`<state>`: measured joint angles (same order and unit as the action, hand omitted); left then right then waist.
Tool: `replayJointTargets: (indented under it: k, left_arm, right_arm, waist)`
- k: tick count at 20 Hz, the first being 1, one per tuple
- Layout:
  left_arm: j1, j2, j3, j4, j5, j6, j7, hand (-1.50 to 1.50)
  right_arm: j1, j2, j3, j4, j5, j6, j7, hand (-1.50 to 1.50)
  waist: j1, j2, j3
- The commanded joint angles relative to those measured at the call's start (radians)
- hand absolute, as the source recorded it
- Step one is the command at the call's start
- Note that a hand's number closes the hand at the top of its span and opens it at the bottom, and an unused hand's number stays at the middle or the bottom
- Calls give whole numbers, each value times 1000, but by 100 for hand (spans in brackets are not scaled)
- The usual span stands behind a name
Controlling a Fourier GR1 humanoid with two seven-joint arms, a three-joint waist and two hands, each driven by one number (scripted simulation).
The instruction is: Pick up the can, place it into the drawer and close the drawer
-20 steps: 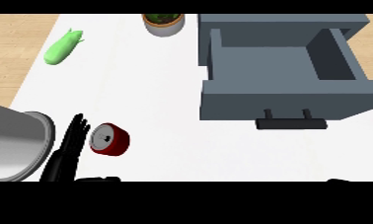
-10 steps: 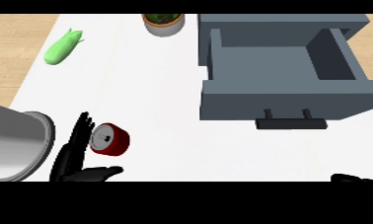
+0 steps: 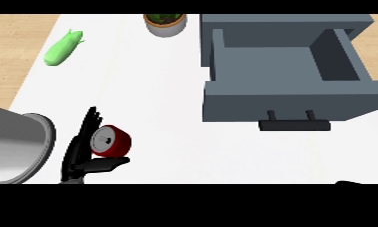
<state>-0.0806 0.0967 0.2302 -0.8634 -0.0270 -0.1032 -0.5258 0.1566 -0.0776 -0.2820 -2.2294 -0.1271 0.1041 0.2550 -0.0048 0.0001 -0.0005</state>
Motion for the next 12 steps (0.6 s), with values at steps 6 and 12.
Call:
replayJointTargets:
  k: [6, 12]
  left_arm:
    - [-117, 26, -32, 143, -2, -64, -45, -150]
    - [-153, -4, -64, 183, 0, -97, -73, 150]
  right_arm:
    - [12, 2, -5, -95, 12, -5, 72, -150]
    - [-30, -7, -56, 8, -20, 5, 25, -150]
  waist:
    - [-2, 0, 0]
    - [0, 0, 0]
